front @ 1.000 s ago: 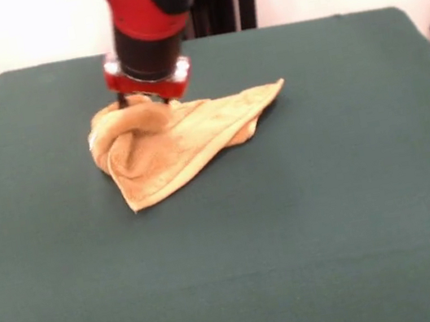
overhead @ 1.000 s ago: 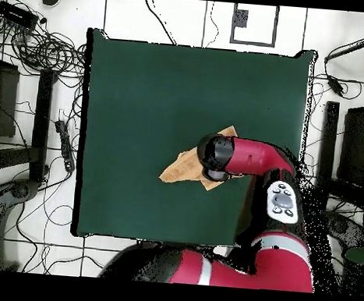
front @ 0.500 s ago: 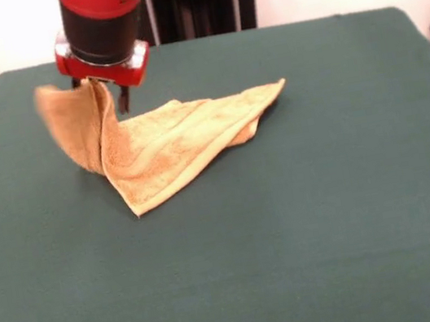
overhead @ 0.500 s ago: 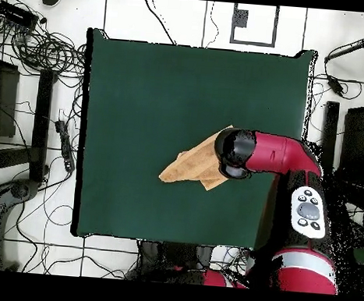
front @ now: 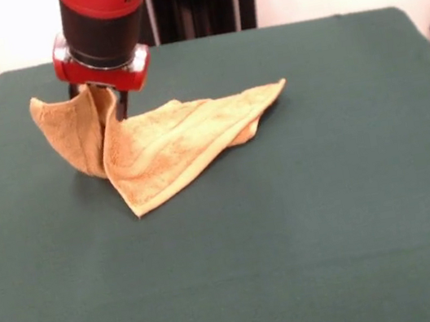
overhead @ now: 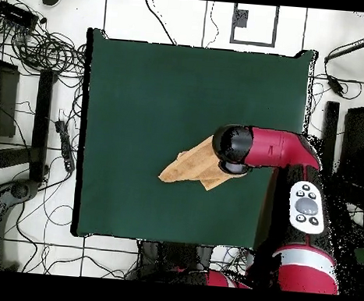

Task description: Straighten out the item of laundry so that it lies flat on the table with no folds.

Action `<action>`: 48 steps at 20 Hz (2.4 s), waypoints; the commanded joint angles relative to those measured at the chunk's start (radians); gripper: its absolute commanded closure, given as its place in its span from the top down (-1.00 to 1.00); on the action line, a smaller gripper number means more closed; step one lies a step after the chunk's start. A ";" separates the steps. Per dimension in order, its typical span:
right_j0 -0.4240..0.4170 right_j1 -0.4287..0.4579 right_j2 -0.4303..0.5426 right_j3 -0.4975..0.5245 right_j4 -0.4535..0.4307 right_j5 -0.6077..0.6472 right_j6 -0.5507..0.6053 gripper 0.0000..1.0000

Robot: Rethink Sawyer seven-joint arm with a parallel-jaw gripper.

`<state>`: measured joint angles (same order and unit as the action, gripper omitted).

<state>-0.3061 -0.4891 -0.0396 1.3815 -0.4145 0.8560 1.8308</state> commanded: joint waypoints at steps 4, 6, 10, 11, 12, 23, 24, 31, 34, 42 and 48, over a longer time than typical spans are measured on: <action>-0.025 0.179 0.141 -0.123 -0.190 -0.116 -0.228 1.00; -0.033 0.211 0.170 -0.193 -0.210 -0.122 -0.251 1.00; -0.061 0.228 0.249 -0.288 -0.239 -0.085 -0.375 1.00; -0.063 0.232 0.259 -0.302 -0.242 -0.069 -0.389 1.00; -0.065 0.237 0.270 -0.315 -0.246 -0.053 -0.404 1.00; -0.083 0.308 0.436 -0.503 -0.239 0.045 -0.607 1.00; -0.079 0.312 0.442 -0.519 -0.239 0.056 -0.621 1.00; -0.085 0.331 0.534 -0.588 -0.212 0.065 -0.782 1.00; -0.045 0.338 0.485 -0.649 -0.226 0.169 -0.742 1.00; -0.053 0.257 0.378 -0.519 -0.145 0.290 -0.515 1.00; -0.057 0.087 0.310 -0.420 -0.084 0.369 -0.475 1.00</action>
<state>-0.4119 -0.2416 0.2453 0.8433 -0.5796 1.1363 1.3265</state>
